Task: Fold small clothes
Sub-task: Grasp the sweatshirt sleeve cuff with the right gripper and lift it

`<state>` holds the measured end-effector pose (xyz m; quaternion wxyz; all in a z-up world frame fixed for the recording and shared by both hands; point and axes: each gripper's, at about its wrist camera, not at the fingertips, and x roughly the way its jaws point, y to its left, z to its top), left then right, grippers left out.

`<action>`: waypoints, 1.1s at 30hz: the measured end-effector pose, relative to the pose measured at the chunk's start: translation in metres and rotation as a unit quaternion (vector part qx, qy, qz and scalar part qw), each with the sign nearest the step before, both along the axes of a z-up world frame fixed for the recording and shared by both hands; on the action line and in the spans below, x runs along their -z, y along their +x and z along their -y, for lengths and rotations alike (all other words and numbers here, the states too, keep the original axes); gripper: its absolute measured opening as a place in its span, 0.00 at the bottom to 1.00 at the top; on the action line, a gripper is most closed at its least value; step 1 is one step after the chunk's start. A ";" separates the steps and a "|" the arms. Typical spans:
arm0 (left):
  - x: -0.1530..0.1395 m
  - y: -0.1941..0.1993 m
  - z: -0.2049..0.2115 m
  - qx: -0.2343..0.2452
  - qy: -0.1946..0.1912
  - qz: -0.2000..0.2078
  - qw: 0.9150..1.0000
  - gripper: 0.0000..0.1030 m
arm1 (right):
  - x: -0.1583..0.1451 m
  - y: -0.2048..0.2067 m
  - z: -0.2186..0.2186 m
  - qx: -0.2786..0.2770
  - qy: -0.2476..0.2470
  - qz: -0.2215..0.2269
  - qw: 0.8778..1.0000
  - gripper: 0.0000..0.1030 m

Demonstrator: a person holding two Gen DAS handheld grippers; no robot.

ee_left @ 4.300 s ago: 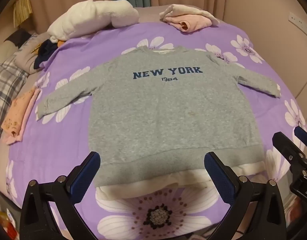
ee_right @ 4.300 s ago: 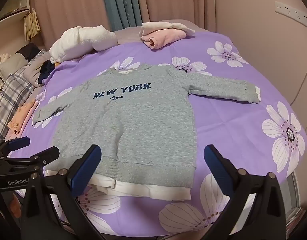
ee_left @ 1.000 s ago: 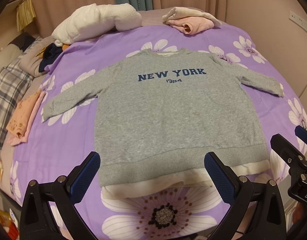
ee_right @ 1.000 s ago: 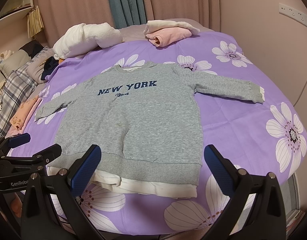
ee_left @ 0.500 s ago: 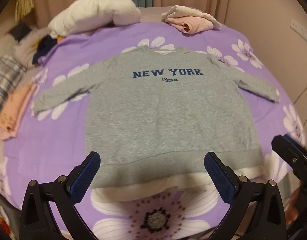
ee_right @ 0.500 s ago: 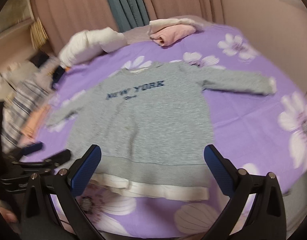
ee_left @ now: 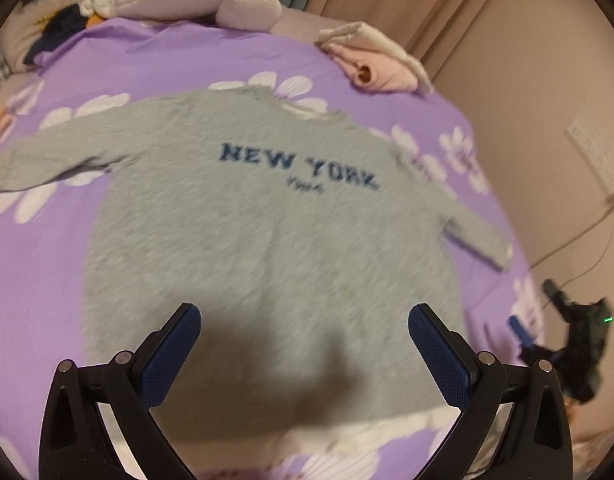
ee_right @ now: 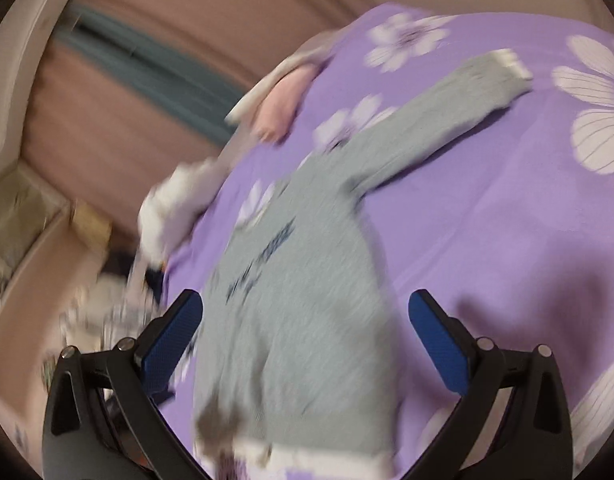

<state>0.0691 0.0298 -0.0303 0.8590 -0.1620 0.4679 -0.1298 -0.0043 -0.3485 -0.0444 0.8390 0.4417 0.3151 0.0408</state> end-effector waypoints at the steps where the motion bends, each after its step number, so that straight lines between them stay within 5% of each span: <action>1: 0.000 0.006 0.001 0.000 -0.009 0.002 1.000 1.00 | 0.003 0.006 0.012 0.015 0.007 -0.002 1.000 1.00; 11: 0.015 0.068 0.015 -0.014 -0.005 -0.028 1.000 1.00 | 0.041 0.071 0.083 0.097 -0.009 -0.076 0.992 1.00; 16: 0.016 0.084 0.021 -0.015 0.010 -0.026 0.999 1.00 | 0.050 0.091 0.111 0.133 0.001 -0.058 0.989 0.96; 21: 0.019 0.096 0.018 -0.026 0.016 -0.027 0.999 1.00 | 0.056 0.108 0.130 0.179 0.018 -0.060 0.982 0.69; 23: 0.023 0.100 0.015 -0.030 0.016 -0.032 0.999 1.00 | 0.062 0.111 0.135 0.184 0.015 -0.069 0.980 0.37; 26: 0.027 0.103 0.011 -0.034 0.020 -0.037 0.999 1.00 | 0.074 0.115 0.139 0.190 0.025 -0.090 0.977 0.12; 29: 0.029 0.105 0.003 -0.038 0.027 -0.043 0.998 1.00 | 0.058 0.125 0.129 0.177 -0.022 -0.094 0.980 0.09; 33: 0.029 0.104 -0.015 -0.052 0.028 -0.045 0.997 1.00 | 0.002 0.153 0.093 0.125 -0.144 -0.073 0.979 0.09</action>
